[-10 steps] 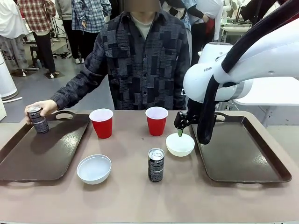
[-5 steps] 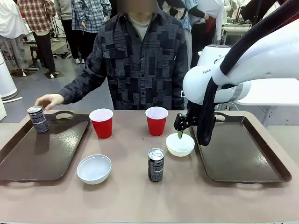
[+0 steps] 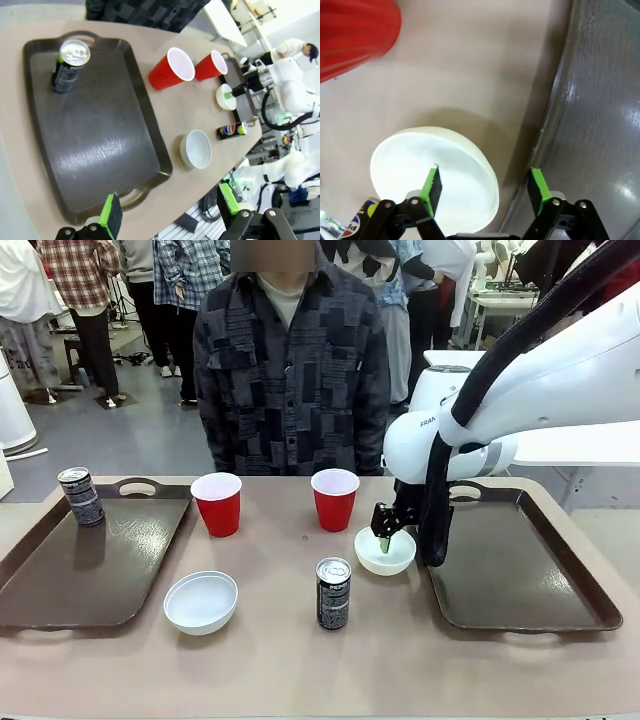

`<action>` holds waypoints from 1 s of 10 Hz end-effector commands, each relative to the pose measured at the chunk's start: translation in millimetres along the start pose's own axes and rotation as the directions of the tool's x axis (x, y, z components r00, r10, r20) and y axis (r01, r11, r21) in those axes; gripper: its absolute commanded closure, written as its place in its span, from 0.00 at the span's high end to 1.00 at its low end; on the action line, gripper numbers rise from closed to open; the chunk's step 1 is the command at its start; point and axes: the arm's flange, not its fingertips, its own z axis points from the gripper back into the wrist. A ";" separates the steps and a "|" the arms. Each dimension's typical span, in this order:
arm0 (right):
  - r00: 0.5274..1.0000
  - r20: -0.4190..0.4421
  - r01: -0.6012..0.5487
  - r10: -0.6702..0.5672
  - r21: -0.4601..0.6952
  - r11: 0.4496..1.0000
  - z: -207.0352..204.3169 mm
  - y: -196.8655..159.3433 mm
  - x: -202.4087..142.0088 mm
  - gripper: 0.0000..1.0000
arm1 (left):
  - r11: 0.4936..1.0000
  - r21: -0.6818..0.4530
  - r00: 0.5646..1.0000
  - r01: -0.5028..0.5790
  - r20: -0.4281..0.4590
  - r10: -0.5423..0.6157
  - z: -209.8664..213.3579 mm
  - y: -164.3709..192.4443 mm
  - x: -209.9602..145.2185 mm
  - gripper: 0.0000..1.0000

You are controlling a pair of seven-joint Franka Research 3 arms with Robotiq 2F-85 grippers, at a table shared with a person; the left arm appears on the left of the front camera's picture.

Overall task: Prepare tableware on both trays.
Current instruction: Pick up a Picnic Bowl from the table and place it on a Handle tray.

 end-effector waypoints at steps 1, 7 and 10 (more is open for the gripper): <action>1.000 0.017 -0.019 0.019 -0.009 1.000 3.1 7.7 6.0 0.69 | 1.000 -0.006 1.000 0.002 0.011 -0.002 0.2 -0.4 0.6 1.00; 0.999 0.035 -0.002 0.004 -0.064 0.998 6.7 9.0 3.8 0.12 | 1.000 -0.006 1.000 0.002 0.011 -0.002 0.2 -0.4 0.6 1.00; 0.999 0.034 0.002 0.001 -0.080 0.997 7.4 9.7 2.5 0.00 | 1.000 -0.006 1.000 0.002 0.011 -0.002 0.2 -0.4 0.6 1.00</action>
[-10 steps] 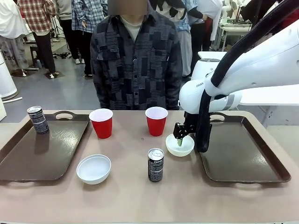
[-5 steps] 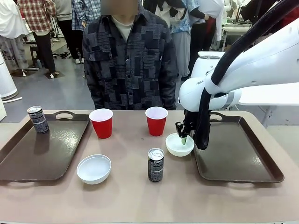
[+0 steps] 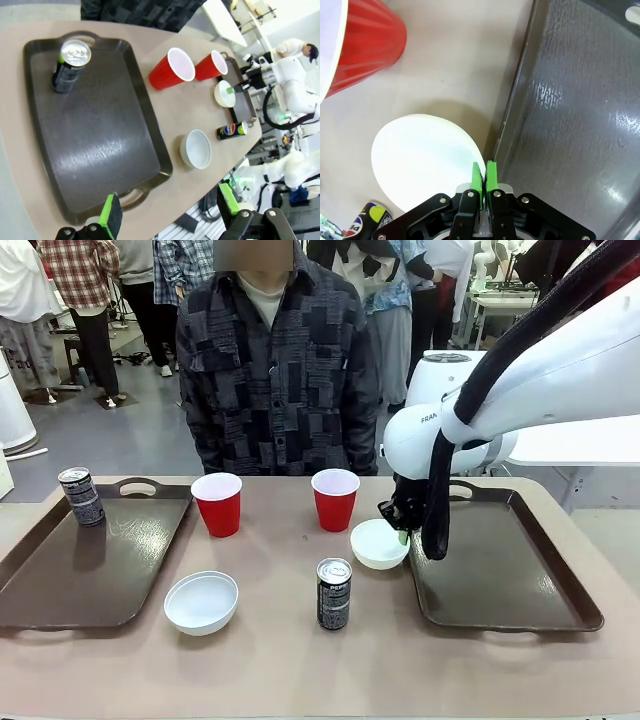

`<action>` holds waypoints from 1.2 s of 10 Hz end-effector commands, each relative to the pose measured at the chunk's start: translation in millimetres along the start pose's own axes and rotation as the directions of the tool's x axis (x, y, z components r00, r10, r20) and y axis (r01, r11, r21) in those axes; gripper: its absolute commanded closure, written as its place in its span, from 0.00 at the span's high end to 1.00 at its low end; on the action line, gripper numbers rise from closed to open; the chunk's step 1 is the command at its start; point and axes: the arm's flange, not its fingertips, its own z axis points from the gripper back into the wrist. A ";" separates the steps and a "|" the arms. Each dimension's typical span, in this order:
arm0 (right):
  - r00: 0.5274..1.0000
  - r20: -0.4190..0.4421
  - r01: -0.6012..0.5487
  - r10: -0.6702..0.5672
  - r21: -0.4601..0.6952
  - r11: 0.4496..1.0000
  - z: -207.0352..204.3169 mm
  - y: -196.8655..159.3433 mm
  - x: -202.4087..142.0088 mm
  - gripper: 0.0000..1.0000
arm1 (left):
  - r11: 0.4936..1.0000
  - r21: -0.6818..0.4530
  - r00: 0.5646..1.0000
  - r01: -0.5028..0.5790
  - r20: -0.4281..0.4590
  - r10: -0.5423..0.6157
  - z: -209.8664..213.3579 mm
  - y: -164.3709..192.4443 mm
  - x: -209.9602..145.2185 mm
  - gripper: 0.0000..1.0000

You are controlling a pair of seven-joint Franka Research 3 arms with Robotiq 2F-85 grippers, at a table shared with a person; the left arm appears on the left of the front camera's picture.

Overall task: Prepare tableware on both trays.
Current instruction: Pick up a Picnic Bowl from the table and place it on a Handle tray.

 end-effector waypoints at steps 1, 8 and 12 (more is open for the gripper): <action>1.000 -0.006 0.021 -0.022 -0.049 0.999 -7.4 5.3 -1.9 0.00 | 1.000 -0.006 1.000 0.002 0.011 -0.002 0.2 -0.4 0.6 1.00; 0.997 -0.078 -0.015 0.017 0.024 1.000 109.4 -19.7 -85.0 0.00 | 1.000 -0.006 1.000 0.002 0.011 -0.002 0.2 -0.4 0.6 1.00; 0.999 -0.007 0.047 -0.047 0.151 0.987 116.7 -140.8 -95.0 0.00 | 1.000 -0.006 1.000 0.002 0.011 -0.002 0.2 -0.4 0.6 1.00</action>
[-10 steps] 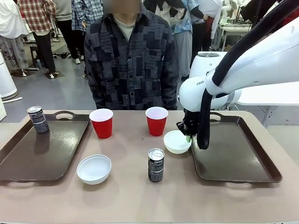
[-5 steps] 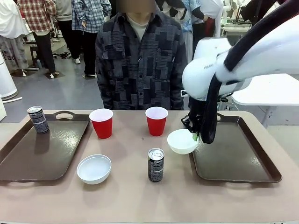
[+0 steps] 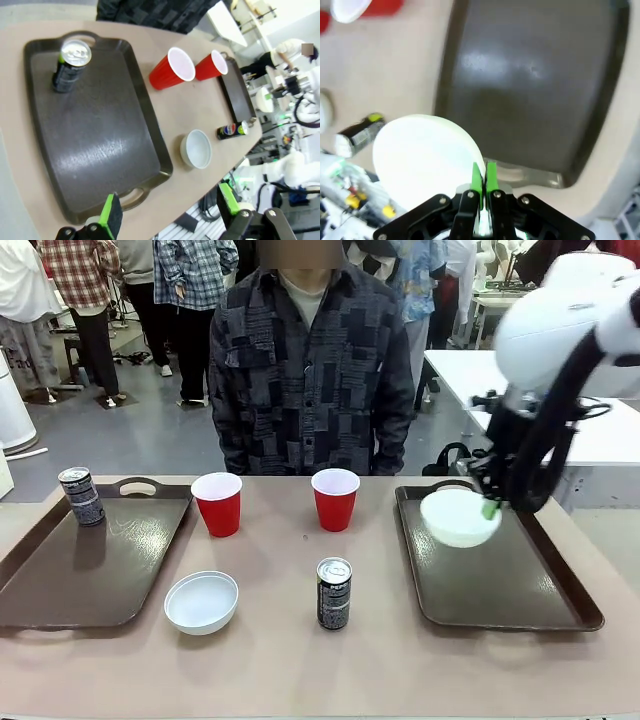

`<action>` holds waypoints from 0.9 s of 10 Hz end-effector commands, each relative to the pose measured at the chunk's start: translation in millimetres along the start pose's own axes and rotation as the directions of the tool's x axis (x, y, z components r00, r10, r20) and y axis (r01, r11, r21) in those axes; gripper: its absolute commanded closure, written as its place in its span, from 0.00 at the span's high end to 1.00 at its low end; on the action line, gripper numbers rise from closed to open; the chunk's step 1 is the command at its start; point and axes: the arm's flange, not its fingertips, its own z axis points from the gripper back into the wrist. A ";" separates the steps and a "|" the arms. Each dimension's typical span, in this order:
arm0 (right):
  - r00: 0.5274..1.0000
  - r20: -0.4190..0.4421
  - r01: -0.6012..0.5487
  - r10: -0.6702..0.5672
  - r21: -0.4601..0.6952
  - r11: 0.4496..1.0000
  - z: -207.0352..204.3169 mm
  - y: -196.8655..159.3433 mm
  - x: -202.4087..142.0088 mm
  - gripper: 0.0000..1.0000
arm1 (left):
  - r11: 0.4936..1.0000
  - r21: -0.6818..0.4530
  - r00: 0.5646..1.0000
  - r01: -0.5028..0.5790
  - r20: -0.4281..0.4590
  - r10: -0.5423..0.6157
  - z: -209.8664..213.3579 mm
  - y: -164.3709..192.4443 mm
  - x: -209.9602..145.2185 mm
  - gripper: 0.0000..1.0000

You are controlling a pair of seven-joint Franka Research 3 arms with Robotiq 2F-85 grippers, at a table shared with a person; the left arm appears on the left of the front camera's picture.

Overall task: Prepare tableware on both trays.
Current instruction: Pick up a Picnic Bowl from the table and place it on a Handle tray.

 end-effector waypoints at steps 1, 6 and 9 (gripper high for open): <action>1.000 0.023 0.011 -0.013 0.115 0.993 -14.3 -54.0 -1.7 0.00 | 1.000 -0.007 1.000 0.002 0.012 -0.002 0.4 -0.3 0.4 1.00; 0.999 0.018 0.045 -0.046 0.079 0.996 -6.9 -70.5 -5.6 0.00 | 1.000 -0.007 1.000 0.002 0.012 -0.002 0.4 -0.3 0.4 1.00; 0.998 0.051 0.046 -0.047 0.033 0.998 -33.5 -72.8 -0.3 0.04 | 1.000 -0.007 1.000 0.002 0.012 -0.002 0.4 -0.3 0.4 1.00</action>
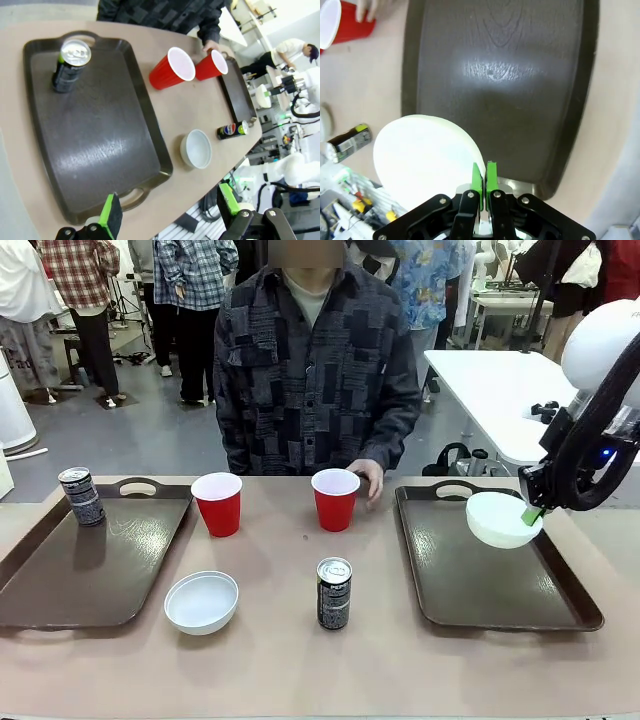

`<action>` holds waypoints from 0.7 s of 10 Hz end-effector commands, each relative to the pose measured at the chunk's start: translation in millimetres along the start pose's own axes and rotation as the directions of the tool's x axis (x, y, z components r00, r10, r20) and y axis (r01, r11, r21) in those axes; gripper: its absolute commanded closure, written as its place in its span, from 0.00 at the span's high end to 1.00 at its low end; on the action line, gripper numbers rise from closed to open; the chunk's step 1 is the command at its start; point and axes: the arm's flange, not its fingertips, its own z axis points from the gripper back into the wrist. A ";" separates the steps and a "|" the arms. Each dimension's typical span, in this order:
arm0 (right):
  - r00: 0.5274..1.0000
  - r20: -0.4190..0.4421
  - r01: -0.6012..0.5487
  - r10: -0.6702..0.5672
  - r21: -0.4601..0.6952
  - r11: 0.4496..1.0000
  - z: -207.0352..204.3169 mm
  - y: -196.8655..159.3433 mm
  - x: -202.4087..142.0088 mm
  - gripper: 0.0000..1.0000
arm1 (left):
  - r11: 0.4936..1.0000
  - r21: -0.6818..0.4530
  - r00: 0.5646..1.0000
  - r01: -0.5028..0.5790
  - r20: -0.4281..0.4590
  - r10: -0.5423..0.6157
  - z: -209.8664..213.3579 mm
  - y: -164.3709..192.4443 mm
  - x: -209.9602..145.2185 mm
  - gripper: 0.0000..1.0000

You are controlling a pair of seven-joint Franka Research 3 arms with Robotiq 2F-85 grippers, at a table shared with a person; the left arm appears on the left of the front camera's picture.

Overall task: Prepare tableware on both trays.
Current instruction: Pick up a Picnic Bowl from the table and place it on a Handle tray.

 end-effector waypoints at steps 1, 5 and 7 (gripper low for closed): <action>1.000 0.029 -0.006 0.008 -0.072 0.997 -29.0 1.7 6.6 0.04 | 1.000 -0.008 1.000 0.001 0.013 -0.001 0.6 0.0 0.2 1.00; 1.000 -0.030 -0.004 0.000 -0.117 0.993 -71.3 4.5 15.5 0.04 | 1.000 -0.008 1.000 0.001 0.013 -0.001 0.6 0.0 0.2 1.00; 0.997 -0.083 -0.008 -0.003 -0.141 0.990 -91.2 4.4 20.9 0.04 | 1.000 -0.008 1.000 0.001 0.013 -0.001 0.6 0.0 0.2 1.00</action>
